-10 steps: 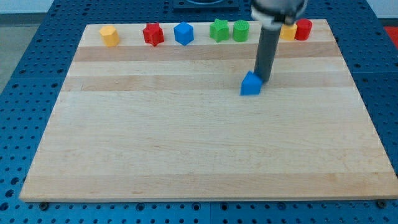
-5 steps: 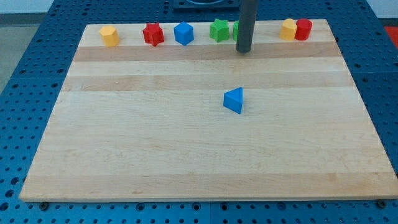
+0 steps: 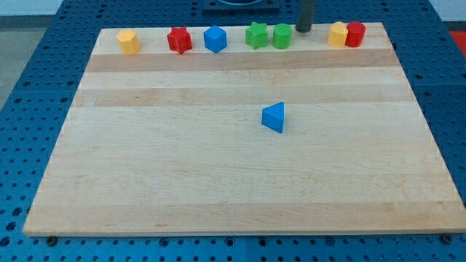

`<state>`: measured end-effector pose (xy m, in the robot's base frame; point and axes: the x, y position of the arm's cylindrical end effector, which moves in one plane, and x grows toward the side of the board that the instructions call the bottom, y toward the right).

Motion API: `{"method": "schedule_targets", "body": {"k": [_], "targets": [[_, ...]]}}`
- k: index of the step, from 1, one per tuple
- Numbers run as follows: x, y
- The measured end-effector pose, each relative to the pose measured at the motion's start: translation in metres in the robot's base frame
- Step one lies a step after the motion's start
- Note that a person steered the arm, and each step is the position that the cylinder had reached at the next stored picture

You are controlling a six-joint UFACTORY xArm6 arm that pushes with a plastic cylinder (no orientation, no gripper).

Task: Move both the green blocks diagonal to each other

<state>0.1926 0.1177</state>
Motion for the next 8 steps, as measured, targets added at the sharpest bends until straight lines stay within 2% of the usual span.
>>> {"method": "schedule_targets", "body": {"k": [1,2,3,4,5,6,7,8], "targets": [[0.001,-0.033],[0.135,-0.033],[0.173,-0.026],[0.131,-0.02],[0.038,-0.012],[0.0,-0.018],[-0.001,-0.037],[0.002,-0.082]]}}
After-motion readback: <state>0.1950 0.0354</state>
